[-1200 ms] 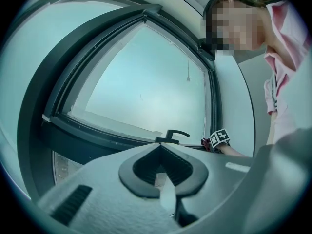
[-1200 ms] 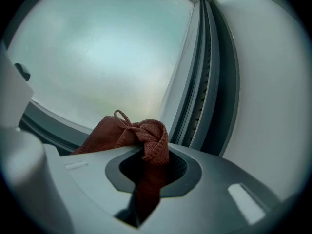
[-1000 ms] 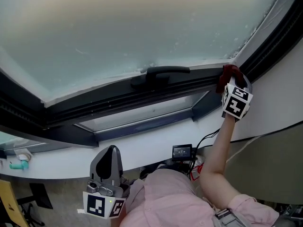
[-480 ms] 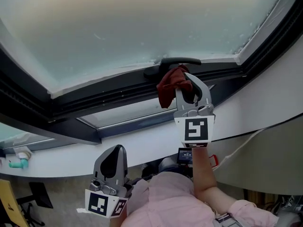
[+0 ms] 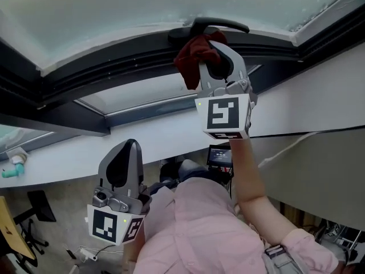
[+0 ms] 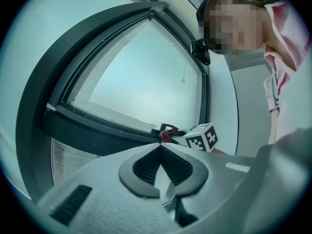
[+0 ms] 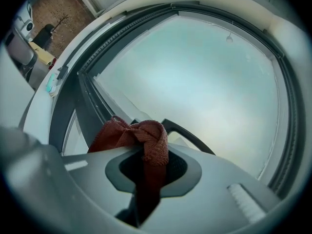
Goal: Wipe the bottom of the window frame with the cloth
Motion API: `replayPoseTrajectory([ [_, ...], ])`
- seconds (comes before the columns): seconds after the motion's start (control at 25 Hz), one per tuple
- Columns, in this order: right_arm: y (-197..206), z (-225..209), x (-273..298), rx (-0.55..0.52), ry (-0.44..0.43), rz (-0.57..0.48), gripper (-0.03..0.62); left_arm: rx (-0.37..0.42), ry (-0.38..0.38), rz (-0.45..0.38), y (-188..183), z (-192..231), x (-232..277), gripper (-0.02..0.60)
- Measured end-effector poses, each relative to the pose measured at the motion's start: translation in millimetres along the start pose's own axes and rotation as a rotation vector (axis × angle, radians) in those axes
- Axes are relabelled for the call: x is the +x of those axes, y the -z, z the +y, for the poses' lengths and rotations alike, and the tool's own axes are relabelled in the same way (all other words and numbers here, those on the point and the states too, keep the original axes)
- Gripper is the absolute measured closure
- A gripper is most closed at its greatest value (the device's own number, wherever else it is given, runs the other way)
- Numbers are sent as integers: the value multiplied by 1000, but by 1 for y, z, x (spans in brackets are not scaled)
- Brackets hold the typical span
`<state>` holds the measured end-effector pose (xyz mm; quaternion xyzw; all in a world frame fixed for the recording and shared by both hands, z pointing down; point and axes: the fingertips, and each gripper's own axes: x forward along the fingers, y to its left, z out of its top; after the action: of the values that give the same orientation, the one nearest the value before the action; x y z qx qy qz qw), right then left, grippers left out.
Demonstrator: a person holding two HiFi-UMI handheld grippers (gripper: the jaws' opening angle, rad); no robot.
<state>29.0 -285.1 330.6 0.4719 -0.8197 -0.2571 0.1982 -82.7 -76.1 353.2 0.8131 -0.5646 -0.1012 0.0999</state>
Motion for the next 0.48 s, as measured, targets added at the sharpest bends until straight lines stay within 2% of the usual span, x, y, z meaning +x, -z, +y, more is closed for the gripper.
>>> replayPoseTrajectory([
  [0.24, 4, 4, -5, -20, -73, -6, 534, -8, 4, 26, 8, -26, 3, 580],
  [0.48, 3, 5, -4, -88, -118, -13, 534, -1, 21, 27, 17, -56, 10, 580],
])
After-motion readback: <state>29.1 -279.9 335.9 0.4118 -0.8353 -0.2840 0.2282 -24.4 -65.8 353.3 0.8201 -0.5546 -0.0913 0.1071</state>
